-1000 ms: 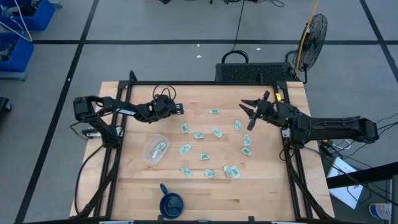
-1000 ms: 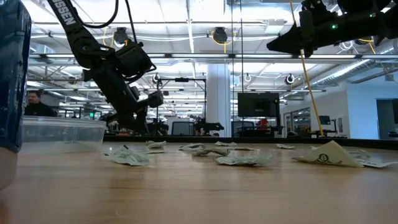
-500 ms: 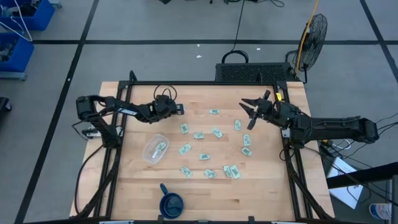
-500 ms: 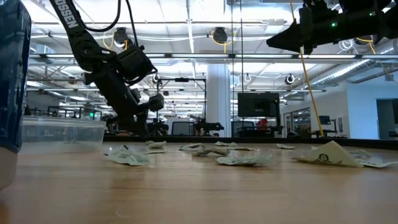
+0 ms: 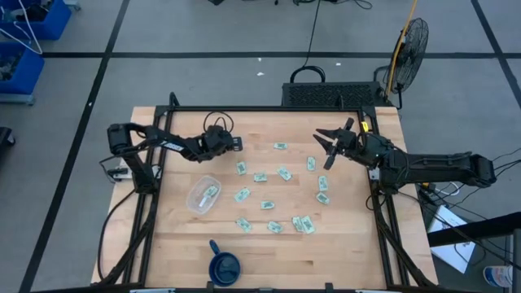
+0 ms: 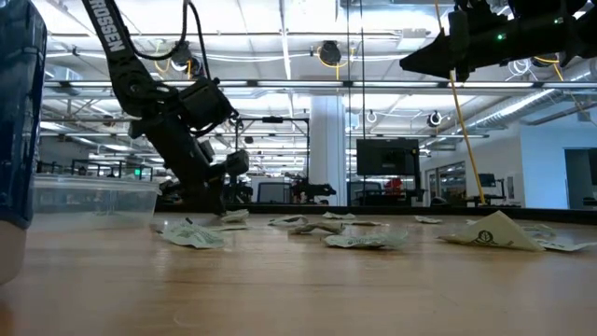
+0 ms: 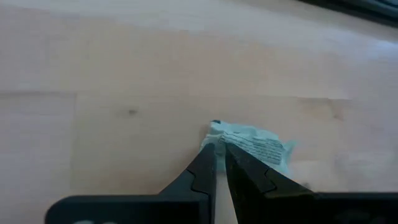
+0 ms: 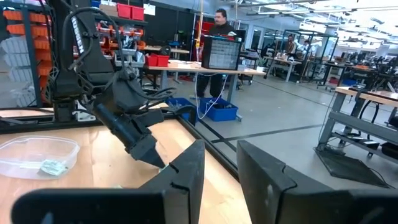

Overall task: Pick and place Stevia / Truvia into bins
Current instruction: Put the stevia packet into the transparent container

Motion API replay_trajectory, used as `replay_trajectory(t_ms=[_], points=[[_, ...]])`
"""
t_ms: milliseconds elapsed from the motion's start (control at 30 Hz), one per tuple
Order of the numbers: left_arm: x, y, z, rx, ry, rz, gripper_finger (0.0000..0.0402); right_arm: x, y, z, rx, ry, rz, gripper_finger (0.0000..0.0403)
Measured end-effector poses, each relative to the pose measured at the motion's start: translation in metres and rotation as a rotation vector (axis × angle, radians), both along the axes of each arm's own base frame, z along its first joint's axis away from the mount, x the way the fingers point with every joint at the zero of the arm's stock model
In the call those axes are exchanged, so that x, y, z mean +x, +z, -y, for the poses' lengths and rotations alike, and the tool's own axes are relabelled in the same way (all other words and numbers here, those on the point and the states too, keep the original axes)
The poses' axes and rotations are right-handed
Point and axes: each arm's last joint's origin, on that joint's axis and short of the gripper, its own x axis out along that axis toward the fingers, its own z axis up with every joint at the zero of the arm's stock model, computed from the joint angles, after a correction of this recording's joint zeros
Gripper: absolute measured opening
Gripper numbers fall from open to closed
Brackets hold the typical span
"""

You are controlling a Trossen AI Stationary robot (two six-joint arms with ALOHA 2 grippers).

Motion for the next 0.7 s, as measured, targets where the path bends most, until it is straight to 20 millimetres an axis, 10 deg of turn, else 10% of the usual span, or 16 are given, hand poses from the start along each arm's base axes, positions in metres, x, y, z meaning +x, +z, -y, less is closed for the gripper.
replay_trajectory(t_ms=[700], points=[[-0.0044, -0.0019, -0.0041, 0.035, -0.110, -0.114, 0.0006, 0.0001, -0.0004, 0.0000, 0.002, 0.001, -0.005, 0.0086]])
